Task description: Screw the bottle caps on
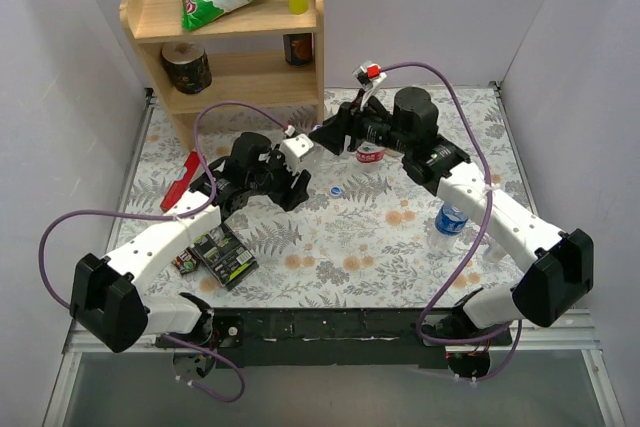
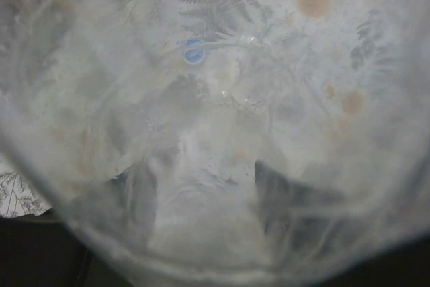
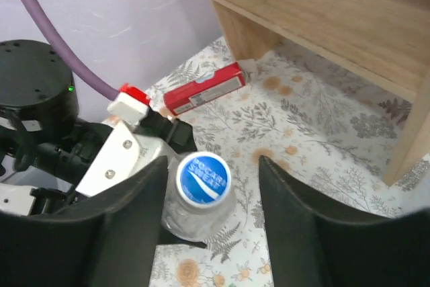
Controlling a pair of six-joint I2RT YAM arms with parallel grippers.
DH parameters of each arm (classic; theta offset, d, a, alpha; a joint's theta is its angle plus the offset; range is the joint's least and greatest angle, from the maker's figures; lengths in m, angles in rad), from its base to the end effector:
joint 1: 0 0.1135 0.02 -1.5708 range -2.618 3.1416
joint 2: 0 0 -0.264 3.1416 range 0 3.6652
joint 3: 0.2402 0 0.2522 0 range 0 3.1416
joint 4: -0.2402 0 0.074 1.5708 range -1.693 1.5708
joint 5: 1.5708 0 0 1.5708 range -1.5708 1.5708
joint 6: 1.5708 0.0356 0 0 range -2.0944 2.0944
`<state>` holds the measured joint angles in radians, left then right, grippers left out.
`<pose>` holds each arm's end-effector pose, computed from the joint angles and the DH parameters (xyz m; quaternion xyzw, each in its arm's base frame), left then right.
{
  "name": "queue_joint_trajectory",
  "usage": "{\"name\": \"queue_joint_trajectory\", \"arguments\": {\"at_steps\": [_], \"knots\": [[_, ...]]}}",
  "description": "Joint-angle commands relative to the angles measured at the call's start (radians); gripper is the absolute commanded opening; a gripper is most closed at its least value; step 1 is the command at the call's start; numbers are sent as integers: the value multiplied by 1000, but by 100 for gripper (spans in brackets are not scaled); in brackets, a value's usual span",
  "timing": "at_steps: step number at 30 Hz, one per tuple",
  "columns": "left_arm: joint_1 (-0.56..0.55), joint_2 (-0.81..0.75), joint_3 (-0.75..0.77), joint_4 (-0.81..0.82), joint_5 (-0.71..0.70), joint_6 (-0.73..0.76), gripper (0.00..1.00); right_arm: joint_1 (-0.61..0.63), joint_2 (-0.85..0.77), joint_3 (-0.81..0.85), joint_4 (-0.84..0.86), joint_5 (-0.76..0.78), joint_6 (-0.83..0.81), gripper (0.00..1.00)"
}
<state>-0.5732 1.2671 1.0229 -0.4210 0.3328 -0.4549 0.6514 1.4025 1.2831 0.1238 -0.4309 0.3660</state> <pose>0.2272 -0.1605 0.2980 0.1248 0.8810 -0.3418 0.3024 0.2554 0.2134 0.4046 -0.2480 0.6607 0.4689 0.5312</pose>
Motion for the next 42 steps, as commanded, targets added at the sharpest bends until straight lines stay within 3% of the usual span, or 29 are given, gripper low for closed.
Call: {"name": "queue_joint_trajectory", "arguments": {"at_steps": [1,3,4,7,8,12,21,36,39,42], "knots": [[-7,-31,-4,51,-100,43,0,-28,-28,19,-87,-64,-157,73],[38,-84,-46,1,10,105,0,-82,-75,-34,-34,-262,-174,75],[58,-104,-58,-15,152,137,0,-135,-107,-60,49,-322,-156,77],[118,-152,-60,-134,383,301,0,-177,-131,-137,199,-546,-125,78],[118,-150,-52,-212,418,397,0,-176,-128,-142,227,-637,-124,77],[118,-121,-18,-297,520,440,0,-148,-94,-171,390,-744,-42,78],[99,-81,19,-308,595,398,0,-58,-2,-114,539,-752,30,76],[85,-94,5,-280,595,363,0,-38,1,-126,514,-657,50,48],[81,-92,-1,-259,583,335,0,-35,0,-119,447,-588,19,36],[70,-106,-29,-164,490,227,0,-26,-8,-81,270,-450,-62,17]]}}
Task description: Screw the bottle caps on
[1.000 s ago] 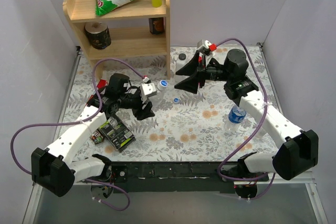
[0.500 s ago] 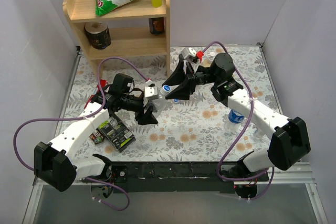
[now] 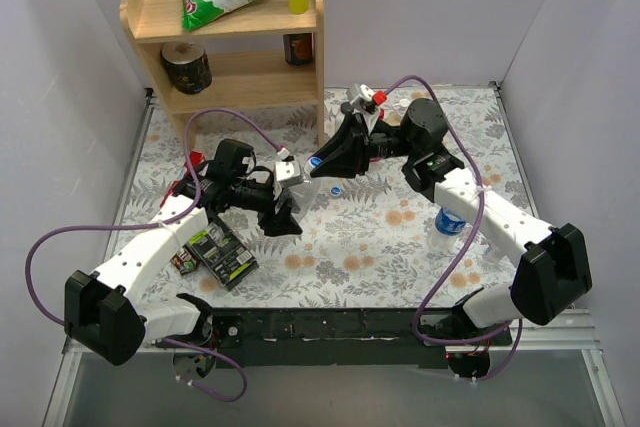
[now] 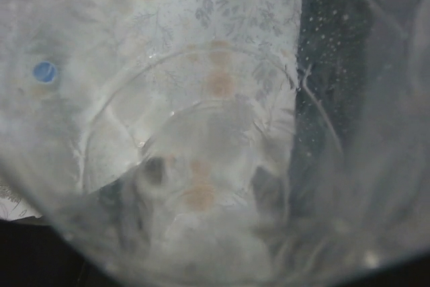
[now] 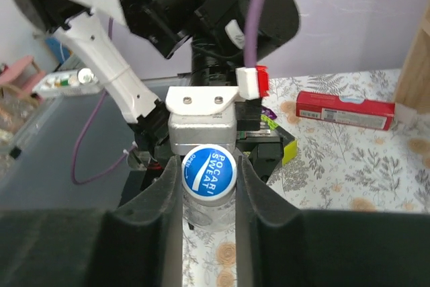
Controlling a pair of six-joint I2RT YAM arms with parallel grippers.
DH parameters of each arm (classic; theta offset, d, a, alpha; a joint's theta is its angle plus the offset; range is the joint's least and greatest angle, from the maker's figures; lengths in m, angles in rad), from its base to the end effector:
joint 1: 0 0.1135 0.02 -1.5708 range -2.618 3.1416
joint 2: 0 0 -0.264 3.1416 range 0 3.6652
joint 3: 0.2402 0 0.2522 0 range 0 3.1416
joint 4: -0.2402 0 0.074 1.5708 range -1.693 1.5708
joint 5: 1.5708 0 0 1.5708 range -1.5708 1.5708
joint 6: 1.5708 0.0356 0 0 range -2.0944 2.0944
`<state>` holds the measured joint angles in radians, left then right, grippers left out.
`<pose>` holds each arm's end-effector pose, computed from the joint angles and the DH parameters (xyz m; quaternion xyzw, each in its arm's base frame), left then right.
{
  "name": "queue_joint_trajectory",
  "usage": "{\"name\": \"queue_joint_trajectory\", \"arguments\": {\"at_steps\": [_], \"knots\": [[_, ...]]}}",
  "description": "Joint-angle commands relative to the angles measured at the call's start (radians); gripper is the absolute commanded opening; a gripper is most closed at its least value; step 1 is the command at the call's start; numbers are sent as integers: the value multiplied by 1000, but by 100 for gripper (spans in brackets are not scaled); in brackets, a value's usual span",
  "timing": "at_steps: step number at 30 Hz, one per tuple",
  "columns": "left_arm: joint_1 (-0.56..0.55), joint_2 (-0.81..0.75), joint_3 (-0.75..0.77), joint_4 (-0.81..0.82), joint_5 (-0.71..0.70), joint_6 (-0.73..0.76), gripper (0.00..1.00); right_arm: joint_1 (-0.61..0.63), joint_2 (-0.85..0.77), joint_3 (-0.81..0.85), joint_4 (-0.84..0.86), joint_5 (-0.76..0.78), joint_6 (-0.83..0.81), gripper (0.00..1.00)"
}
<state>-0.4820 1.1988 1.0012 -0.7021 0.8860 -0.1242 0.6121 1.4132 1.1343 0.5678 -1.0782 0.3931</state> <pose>0.1964 -0.1338 0.2946 0.2907 0.8143 -0.4751 0.1631 0.2420 0.2082 0.3903 -0.4651 0.4651 0.6003 0.4549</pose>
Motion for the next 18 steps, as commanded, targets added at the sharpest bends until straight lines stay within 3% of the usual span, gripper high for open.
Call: {"name": "queue_joint_trajectory", "arguments": {"at_steps": [1,6,10,14,15,17,18], "knots": [[-27,-56,-19,201,-100,-151,0,20,-22,97,-239,301,-109,2],[-61,-62,-69,386,-452,-386,0,38,-10,153,-495,515,-186,1],[-67,-35,-72,441,-528,-422,0,46,-3,171,-565,564,-223,1],[-67,-25,-78,443,-516,-414,3,46,-5,174,-563,531,-263,1],[-67,-37,-91,440,-506,-401,34,43,-8,174,-554,515,-273,1],[-67,-59,-105,425,-493,-367,66,38,-5,186,-549,457,-338,1],[-67,-74,-122,399,-512,-358,92,37,7,212,-555,440,-371,1]]}}
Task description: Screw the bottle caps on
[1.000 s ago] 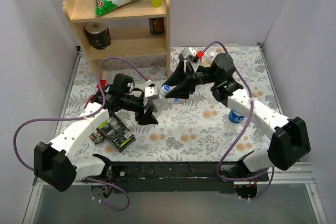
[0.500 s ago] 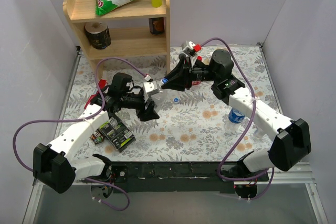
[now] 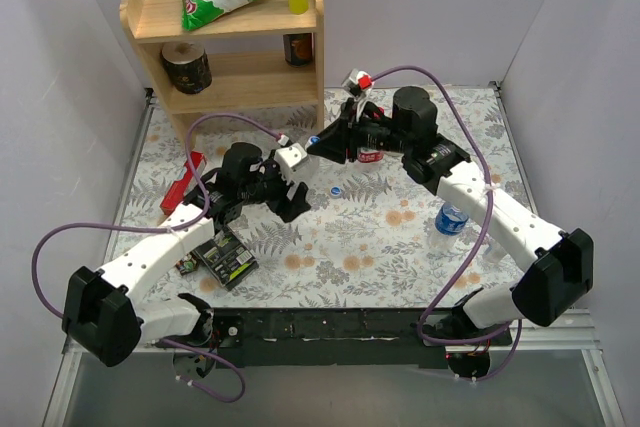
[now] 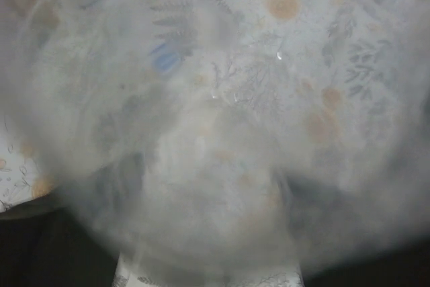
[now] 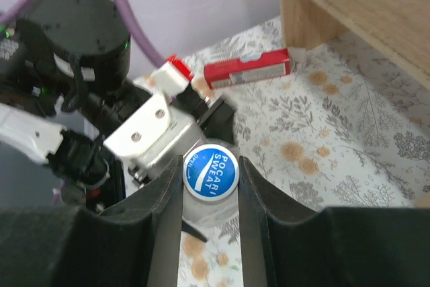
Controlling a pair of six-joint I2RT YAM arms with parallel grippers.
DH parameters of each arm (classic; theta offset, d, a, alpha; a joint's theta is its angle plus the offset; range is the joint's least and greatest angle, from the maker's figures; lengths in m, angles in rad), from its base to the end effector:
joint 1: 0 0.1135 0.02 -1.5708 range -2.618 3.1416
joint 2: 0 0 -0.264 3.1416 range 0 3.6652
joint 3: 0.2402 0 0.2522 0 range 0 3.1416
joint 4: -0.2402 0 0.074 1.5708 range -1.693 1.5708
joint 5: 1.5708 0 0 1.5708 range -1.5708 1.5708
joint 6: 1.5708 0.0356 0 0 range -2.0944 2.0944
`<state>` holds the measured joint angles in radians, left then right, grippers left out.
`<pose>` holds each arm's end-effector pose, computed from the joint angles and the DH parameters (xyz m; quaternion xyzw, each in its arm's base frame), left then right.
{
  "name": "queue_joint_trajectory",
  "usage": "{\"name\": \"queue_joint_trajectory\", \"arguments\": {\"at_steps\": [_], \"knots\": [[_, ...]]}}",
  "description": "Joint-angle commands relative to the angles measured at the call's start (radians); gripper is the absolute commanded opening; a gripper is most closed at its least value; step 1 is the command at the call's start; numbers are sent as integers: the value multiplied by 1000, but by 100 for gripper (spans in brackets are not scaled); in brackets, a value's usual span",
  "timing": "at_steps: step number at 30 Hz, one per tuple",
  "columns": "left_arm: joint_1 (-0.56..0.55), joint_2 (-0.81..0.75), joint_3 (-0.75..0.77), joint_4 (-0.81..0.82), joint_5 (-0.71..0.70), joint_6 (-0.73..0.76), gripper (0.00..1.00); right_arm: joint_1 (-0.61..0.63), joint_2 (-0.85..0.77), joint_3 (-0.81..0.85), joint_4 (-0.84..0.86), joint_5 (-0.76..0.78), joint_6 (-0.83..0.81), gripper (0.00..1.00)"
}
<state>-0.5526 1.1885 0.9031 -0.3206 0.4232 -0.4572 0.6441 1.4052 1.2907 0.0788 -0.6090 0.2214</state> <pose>0.2144 -0.1494 0.2864 0.1386 0.8605 -0.3822 0.3070 0.2515 0.2143 0.4018 -0.3476 0.6276 0.4737 0.5109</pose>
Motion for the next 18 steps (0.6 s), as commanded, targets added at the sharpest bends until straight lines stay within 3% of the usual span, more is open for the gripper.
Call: {"name": "queue_joint_trajectory", "arguments": {"at_steps": [1,5,10,18], "knots": [[5,-69,-30,-1,-84,-14,98,2,23,76,-77,-50,-218,1],[11,-92,-95,-119,-220,86,98,-6,80,153,-171,-77,-394,1],[39,-113,-196,-296,-440,169,98,-4,190,235,-215,-77,-481,1],[198,-239,-326,-419,-425,138,98,-3,385,369,-189,-57,-485,1]]}}
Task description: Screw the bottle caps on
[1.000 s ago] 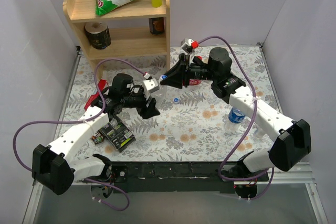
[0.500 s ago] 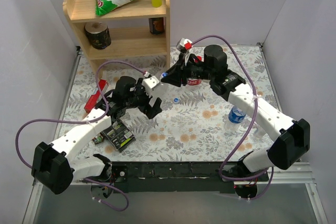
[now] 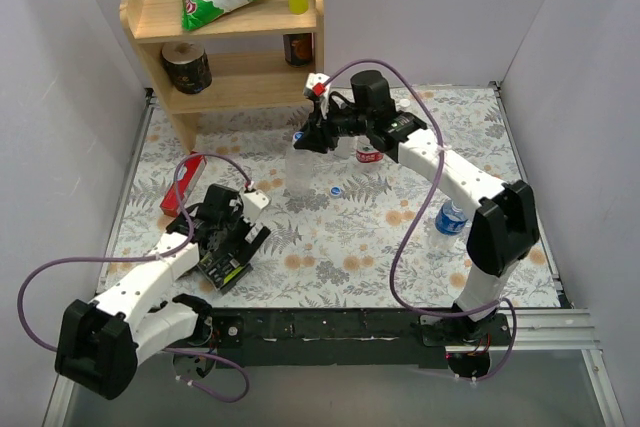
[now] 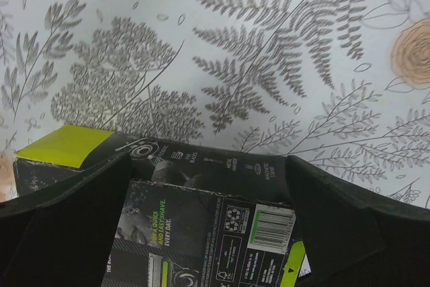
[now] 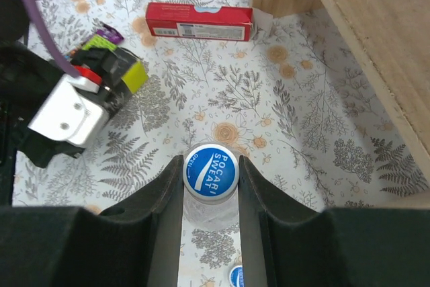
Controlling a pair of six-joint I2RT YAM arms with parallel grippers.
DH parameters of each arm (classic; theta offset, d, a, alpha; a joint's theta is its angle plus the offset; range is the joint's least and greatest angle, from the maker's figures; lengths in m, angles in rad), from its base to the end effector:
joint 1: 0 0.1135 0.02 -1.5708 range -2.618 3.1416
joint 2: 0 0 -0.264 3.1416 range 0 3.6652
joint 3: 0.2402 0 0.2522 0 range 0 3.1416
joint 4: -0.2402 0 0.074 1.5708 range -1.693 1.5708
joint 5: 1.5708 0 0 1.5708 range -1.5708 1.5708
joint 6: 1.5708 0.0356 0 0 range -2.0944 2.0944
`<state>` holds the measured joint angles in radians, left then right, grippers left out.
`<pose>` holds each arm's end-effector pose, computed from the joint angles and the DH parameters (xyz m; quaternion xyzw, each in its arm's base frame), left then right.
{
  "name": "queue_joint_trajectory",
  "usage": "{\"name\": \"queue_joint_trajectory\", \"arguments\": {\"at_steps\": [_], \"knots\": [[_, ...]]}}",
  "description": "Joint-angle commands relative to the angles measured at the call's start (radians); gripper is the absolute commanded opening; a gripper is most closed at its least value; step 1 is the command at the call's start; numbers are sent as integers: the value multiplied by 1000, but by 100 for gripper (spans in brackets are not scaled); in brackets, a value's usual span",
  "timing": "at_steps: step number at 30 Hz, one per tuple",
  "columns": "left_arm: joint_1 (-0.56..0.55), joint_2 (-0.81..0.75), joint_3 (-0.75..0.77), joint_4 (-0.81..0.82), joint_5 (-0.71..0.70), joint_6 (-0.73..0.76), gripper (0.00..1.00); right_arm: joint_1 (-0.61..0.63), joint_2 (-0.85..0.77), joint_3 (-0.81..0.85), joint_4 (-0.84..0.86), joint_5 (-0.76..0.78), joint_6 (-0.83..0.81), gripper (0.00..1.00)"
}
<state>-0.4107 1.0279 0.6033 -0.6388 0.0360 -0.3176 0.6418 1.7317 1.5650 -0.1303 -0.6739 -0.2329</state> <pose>0.1689 -0.0749 0.1975 0.0496 0.9666 -0.1057 0.2283 0.3161 0.2639 0.3628 -0.4995 0.6041 0.3742 0.4956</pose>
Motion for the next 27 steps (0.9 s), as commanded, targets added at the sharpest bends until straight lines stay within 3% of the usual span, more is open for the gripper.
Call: {"name": "queue_joint_trajectory", "arguments": {"at_steps": [1,11,18,23,27], "knots": [[81,-90,-33,-99,11,-8,98,-1,72,104,29,25,-26,1],[139,-118,-56,-79,51,0,98,-1,157,116,47,73,-36,4],[147,-120,-68,-61,64,8,98,2,160,95,47,88,-43,25],[153,-121,-71,-58,68,11,98,4,163,73,43,94,-49,29],[158,-124,-73,-58,73,12,98,6,164,69,47,102,-46,38]]}}
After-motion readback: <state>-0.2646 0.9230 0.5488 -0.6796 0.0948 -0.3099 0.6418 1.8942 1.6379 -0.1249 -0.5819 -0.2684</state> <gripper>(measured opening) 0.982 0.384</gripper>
